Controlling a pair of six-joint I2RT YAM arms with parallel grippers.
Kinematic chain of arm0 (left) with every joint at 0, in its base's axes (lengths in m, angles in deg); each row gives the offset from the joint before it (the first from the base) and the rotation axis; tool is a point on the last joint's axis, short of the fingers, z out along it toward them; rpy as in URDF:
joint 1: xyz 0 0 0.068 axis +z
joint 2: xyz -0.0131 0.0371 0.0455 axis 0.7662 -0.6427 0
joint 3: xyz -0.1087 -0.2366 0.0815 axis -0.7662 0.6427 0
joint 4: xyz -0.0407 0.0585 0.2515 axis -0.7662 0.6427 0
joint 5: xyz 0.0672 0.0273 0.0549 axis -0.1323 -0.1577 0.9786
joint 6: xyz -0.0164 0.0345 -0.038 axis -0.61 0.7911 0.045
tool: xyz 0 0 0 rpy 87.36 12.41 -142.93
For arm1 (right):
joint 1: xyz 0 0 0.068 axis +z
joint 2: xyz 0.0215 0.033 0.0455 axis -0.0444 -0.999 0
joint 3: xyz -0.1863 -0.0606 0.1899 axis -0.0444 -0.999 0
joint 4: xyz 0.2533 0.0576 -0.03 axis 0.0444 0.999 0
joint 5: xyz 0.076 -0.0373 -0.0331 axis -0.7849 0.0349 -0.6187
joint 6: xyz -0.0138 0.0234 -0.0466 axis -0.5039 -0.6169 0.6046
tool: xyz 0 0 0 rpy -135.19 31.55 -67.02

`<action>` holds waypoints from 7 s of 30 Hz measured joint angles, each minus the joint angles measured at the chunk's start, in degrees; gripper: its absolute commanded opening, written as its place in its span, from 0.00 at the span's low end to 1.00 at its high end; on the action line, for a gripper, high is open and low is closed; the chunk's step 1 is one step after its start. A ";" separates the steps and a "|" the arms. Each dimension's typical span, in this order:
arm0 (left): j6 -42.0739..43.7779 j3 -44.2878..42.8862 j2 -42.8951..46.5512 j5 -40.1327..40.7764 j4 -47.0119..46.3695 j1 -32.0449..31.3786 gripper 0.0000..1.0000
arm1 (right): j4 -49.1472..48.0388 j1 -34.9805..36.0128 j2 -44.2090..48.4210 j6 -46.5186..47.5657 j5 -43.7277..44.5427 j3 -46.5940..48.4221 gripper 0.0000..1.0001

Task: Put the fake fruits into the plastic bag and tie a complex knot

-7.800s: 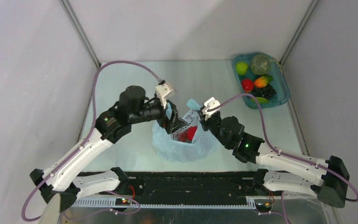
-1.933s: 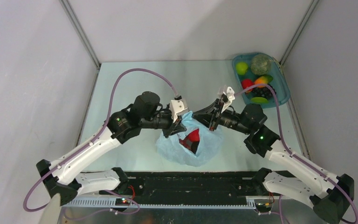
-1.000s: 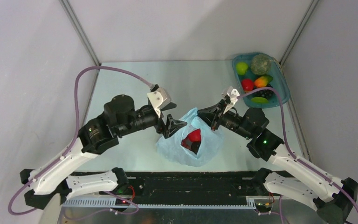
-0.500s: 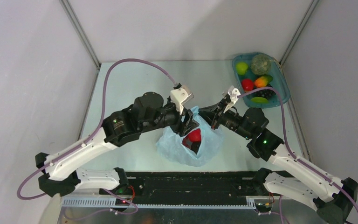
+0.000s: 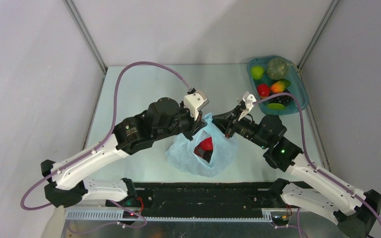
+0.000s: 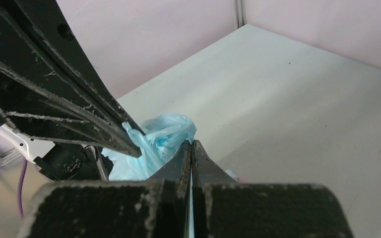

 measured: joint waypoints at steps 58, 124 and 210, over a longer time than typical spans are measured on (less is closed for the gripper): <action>0.76 17.16 9.33 -25.16 -11.80 14.40 0.00 | -5.64 -3.02 -3.13 -6.84 -10.08 -0.94 0.00; -2.29 18.16 -0.59 -32.79 -8.81 21.73 0.00 | -0.15 15.21 -1.75 9.29 11.28 -11.28 0.20; -20.39 38.93 9.40 -22.36 -50.14 20.46 0.00 | -3.41 13.35 22.95 3.82 41.79 -20.31 0.69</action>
